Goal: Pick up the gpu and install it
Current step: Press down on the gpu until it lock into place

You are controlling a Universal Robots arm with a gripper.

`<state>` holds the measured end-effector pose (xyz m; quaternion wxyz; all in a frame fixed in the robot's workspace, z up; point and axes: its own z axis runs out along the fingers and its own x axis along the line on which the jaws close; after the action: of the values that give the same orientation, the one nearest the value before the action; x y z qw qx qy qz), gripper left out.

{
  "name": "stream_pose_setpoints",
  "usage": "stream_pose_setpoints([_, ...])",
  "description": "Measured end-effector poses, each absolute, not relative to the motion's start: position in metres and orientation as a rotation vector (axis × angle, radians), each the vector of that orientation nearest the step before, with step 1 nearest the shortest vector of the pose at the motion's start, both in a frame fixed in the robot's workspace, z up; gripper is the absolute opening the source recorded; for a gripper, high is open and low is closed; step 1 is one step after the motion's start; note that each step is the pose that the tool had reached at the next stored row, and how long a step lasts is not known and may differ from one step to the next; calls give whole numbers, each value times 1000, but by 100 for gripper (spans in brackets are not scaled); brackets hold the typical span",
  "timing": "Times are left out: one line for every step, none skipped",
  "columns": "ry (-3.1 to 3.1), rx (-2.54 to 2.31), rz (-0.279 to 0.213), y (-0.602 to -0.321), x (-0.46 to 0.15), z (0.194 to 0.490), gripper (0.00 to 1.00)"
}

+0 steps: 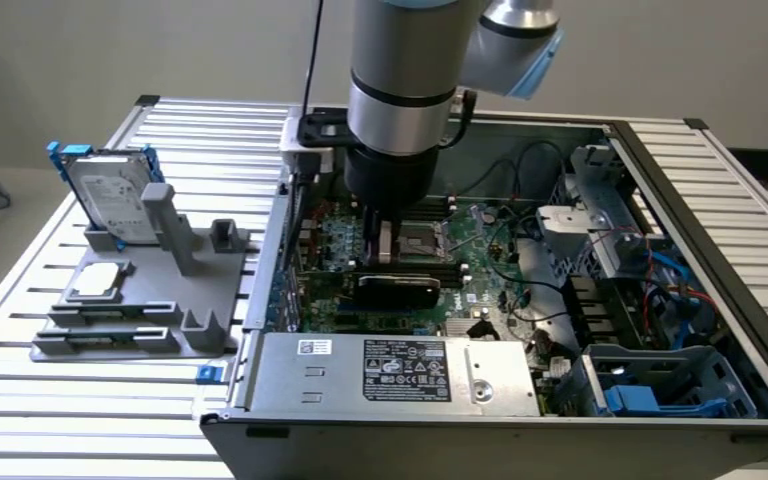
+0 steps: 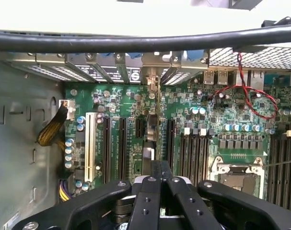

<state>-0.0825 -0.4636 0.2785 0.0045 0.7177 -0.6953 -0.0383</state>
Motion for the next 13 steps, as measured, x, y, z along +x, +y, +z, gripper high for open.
stream_pose_setpoints([-2178,2249,-120,-464,-83,278,11])
stream_pose_setpoints([-2177,2249,-120,-464,-83,277,11])
stream_pose_setpoints([-2176,2250,-120,-463,-83,276,11])
stream_pose_setpoints([-2176,2250,-120,-463,-83,276,11])
stream_pose_setpoints([-2176,2250,-120,-463,-83,276,11])
stream_pose_setpoints([-2175,2251,-120,-463,-83,275,11])
stream_pose_setpoints([-2175,2251,-120,-463,-83,275,11])
stream_pose_setpoints([-2175,2251,-120,-463,-83,275,11])
stream_pose_setpoints([-2175,2251,-120,-463,-83,275,11])
stream_pose_setpoints([-2174,2251,-120,-462,-83,275,11])
stream_pose_setpoints([-2174,2252,-120,-462,-83,274,11])
stream_pose_setpoints([-2174,2252,-120,-462,-83,274,11])
stream_pose_setpoints([-2174,2252,-120,-462,-83,273,11])
